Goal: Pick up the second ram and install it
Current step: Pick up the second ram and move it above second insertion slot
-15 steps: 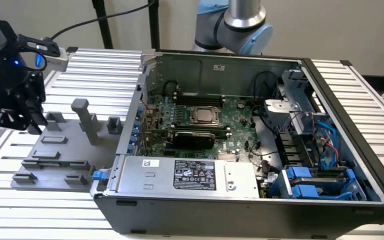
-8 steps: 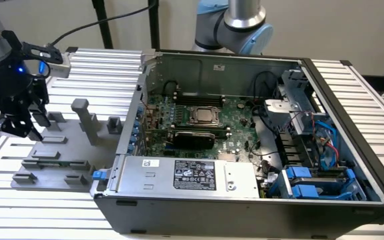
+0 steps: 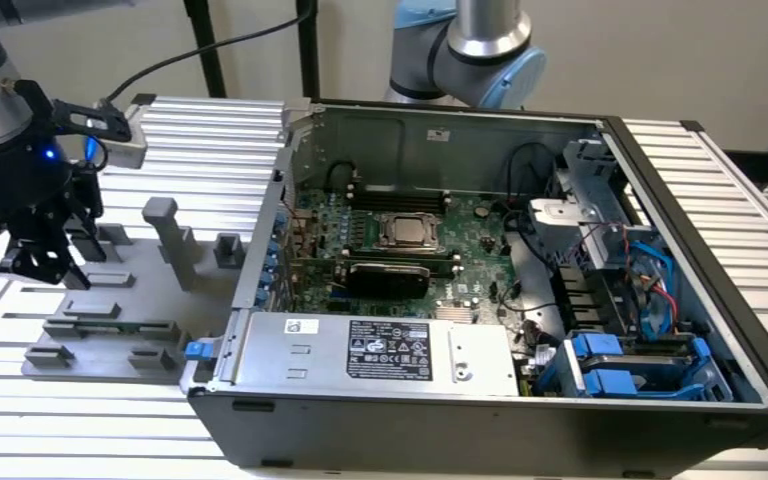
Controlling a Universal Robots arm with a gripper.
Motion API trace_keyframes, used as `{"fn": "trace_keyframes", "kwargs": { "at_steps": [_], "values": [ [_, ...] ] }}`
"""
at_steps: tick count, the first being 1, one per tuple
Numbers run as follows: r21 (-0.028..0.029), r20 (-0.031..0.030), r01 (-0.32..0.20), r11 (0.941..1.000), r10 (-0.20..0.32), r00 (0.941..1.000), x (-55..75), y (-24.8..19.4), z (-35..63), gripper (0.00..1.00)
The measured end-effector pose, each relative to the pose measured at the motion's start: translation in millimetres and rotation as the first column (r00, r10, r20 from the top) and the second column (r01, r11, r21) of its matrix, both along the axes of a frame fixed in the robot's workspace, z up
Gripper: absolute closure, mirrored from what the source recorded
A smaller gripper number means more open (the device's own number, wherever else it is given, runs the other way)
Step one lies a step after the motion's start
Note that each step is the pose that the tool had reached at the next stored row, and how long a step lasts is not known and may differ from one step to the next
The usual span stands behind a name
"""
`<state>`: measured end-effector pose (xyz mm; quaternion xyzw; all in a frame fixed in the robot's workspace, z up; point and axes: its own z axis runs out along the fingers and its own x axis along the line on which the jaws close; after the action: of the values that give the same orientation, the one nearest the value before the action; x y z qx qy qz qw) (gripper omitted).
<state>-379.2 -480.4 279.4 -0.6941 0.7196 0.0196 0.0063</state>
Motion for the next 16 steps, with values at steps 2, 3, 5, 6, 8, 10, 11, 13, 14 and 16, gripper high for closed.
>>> {"fn": "trace_keyframes", "kwargs": {
  "at_steps": [2, 3, 5, 6, 8, 10, 11, 13, 14, 16],
  "values": [
    [0.0, 0.0, 0.0, 1.0, 0.0, 1.0, 0.1, -0.4, -3.6, 0.58],
    [0.0, 0.0, 0.0, 1.0, 0.0, 1.0, 0.2, -0.8, -5.4, 0.58],
    [0.0, 0.0, 0.0, 1.0, 0.0, 1.0, 0.3, -1.7, -9.0, 0.58],
    [0.0, 0.0, 0.0, 1.0, 0.0, 1.0, 0.3, -2.4, -11.0, 0.58],
    [-0.0001, -0.0001, 0.0, 1.0, 0.0, 1.0, 0.4, -3.8, -14.5, 0.58],
    [0.0, 0.0, 0.0, 1.0, 0.0, 1.0, 0.4, -5.3, -18.1, 0.58],
    [0.0, 0.0, 0.0, 1.0, 0.0, 1.0, 0.4, -6.1, -20.0, 0.58],
    [0.0001, 0.0001, 0.0, 1.0, 0.0, 1.0, 0.6, -7.5, -23.7, 0.58],
    [0.0001, 0.0001, 0.0, 1.0, 0.0, 1.0, 0.6, -8.1, -25.5, 0.58],
    [0.0001, 0.0001, 0.0, 1.0, 0.0, 1.0, 0.7, -9.1, -29.1, 0.58]
  ]
}}
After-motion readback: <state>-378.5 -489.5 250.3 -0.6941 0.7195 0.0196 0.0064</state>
